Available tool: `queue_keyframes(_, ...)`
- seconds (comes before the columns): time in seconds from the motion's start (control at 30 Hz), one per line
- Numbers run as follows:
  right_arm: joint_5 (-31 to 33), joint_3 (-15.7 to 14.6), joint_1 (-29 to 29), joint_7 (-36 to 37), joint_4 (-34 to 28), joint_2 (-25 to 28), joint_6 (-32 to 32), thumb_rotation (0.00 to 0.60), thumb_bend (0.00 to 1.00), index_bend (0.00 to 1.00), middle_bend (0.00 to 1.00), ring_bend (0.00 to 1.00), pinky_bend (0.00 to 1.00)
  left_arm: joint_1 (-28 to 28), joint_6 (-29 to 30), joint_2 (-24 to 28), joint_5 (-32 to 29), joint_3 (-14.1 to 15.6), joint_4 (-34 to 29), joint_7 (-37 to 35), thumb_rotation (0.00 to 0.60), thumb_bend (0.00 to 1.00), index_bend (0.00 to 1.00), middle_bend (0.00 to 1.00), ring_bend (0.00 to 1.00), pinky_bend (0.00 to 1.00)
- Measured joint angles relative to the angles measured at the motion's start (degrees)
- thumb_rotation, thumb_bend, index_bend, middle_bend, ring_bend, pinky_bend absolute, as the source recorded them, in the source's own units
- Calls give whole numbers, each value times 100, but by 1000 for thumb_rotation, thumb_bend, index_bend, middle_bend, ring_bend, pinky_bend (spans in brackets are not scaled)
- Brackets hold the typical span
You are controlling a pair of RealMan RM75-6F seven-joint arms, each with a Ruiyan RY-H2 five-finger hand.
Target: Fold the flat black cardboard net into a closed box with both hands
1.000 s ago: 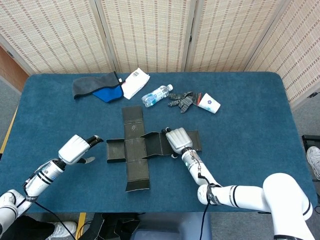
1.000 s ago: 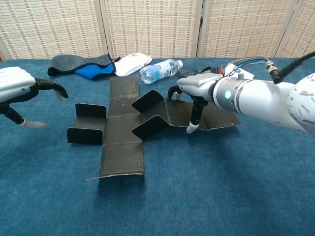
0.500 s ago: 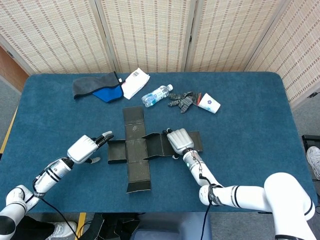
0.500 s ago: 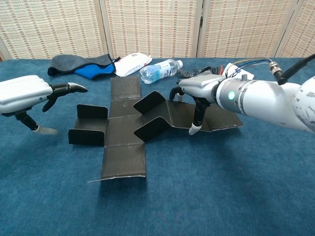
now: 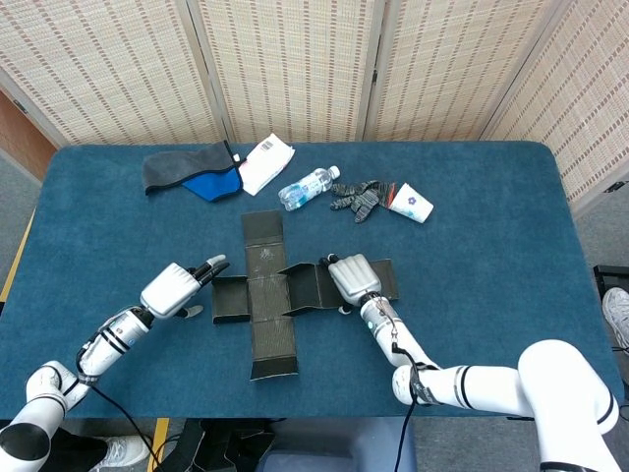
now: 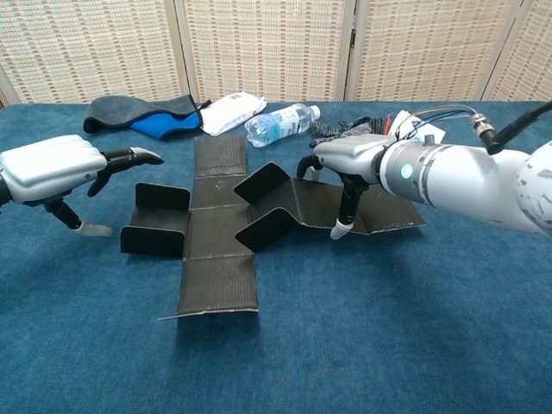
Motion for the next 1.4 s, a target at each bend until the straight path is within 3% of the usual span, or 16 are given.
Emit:
queue_keyframes(0.67, -13, -51, -6, 109, 88, -17, -49, 600, 83, 215, 315, 881, 866, -86, -344, -320, -110, 117, 549, -101, 600, 166, 0, 0, 583, 946)
queue_keyframes(1.4, -518, 38, 56, 398, 122, 11, -232, 600, 83, 215, 315, 881, 866, -171, -274, -656, -418, -93, 202, -1166, 600, 166, 0, 0, 581, 946)
